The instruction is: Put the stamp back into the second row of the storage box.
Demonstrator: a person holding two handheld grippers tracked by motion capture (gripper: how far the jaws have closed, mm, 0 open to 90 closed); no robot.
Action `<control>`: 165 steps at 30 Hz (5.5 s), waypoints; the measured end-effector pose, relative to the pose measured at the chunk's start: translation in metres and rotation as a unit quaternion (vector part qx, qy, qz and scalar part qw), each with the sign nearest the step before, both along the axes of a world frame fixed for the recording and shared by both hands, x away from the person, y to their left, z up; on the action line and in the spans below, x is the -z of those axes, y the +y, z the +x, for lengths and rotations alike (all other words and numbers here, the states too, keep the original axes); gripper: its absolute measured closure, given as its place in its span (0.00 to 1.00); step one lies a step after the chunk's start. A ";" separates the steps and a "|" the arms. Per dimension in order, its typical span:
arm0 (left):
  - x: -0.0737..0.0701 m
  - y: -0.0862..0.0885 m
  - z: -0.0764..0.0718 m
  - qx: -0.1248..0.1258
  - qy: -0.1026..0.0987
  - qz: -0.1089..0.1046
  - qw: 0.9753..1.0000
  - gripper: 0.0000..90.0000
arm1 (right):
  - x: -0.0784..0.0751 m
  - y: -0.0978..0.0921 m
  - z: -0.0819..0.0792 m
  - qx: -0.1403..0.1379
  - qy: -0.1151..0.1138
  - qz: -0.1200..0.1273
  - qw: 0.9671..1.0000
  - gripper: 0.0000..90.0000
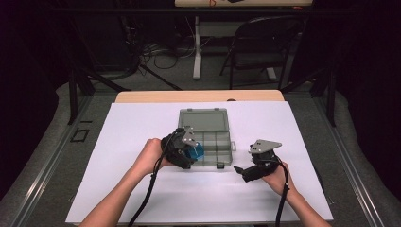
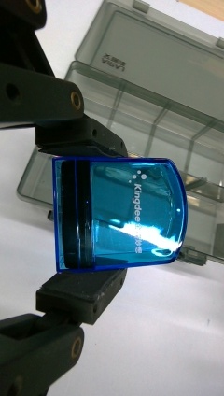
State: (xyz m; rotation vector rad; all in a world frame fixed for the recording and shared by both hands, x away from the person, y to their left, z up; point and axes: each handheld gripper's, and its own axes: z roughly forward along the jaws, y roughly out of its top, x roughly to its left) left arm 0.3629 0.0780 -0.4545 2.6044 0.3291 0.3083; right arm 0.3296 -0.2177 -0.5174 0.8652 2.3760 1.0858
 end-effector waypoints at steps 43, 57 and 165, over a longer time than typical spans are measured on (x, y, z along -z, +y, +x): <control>0.010 -0.034 0.033 0.075 -0.007 0.007 0.997 0.46 | 0.002 0.000 0.002 -0.006 0.005 -0.008 1.000 0.00; 0.016 -0.047 0.038 0.105 -0.007 0.017 0.994 0.46 | 0.002 -0.001 0.001 -0.006 0.004 -0.002 1.000 0.00; 0.037 0.001 0.021 0.064 -0.034 -0.029 0.997 0.00 | 0.002 -0.004 0.002 -0.003 0.002 -0.002 1.000 0.00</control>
